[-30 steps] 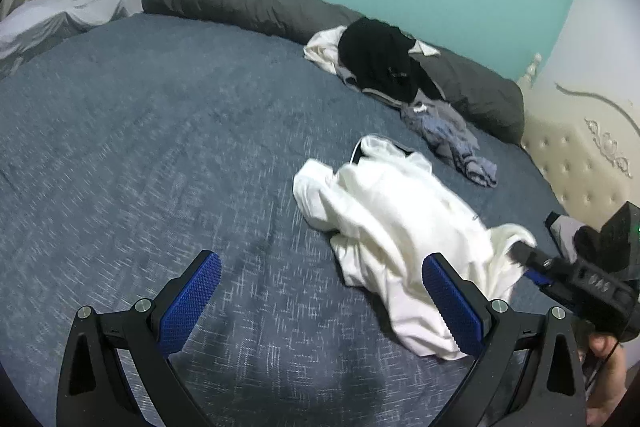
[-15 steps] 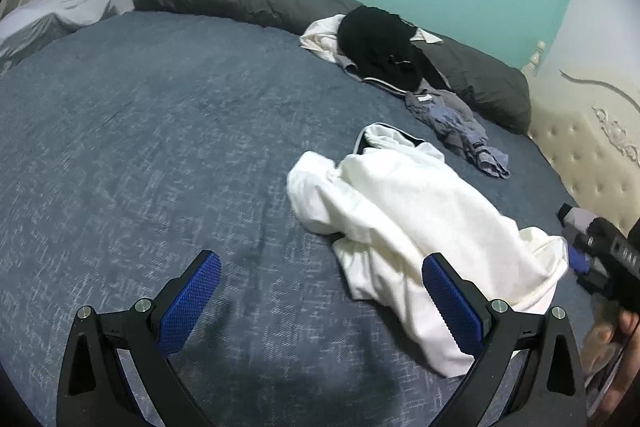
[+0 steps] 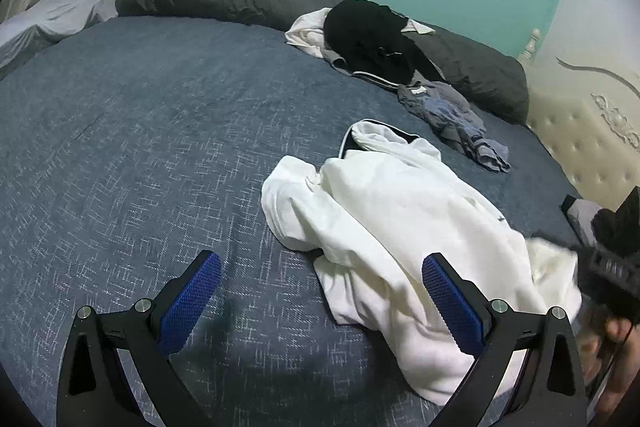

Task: Fold clothes
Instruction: 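Lower the white shirt onto the open bed with the right gripper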

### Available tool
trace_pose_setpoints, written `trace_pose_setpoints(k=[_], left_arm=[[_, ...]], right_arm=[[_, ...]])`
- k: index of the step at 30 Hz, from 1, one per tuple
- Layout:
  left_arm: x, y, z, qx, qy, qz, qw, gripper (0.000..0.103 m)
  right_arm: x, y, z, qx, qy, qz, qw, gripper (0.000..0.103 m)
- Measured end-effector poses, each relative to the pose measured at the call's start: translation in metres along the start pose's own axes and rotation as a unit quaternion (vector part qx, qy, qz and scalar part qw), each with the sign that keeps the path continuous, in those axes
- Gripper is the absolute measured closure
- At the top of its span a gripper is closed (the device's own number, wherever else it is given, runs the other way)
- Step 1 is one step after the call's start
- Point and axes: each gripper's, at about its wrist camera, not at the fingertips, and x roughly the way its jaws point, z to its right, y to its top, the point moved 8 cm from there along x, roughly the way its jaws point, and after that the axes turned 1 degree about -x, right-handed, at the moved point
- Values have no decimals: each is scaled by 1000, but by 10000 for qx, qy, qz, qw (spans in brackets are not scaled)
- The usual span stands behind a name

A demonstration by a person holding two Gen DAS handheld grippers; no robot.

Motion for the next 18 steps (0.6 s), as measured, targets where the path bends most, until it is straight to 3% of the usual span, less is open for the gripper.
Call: trace_pose_setpoints(k=[6,8,11,15,18], left_arm=[[4,5,-15,-203,80,25,9998,1],[3,6,-21,-285,107,44,9995,0],[5,4,-25,-358,88,4,9993,0],[7,3,-26,-420,59,-29,9991,0],[7,3,-23,-397,27,-41,9992,0]], right_arm=[[38,-36,-49,-886,321,-849,9919,52],[45,-44,-55,-910,380,-1036,9897,52],[39,-37,-50,-648,458,-935,9924,52],[18,-9,-27,-159,307,-385,9987,52],[16,-3,-13,62,202,-290,9994,52]])
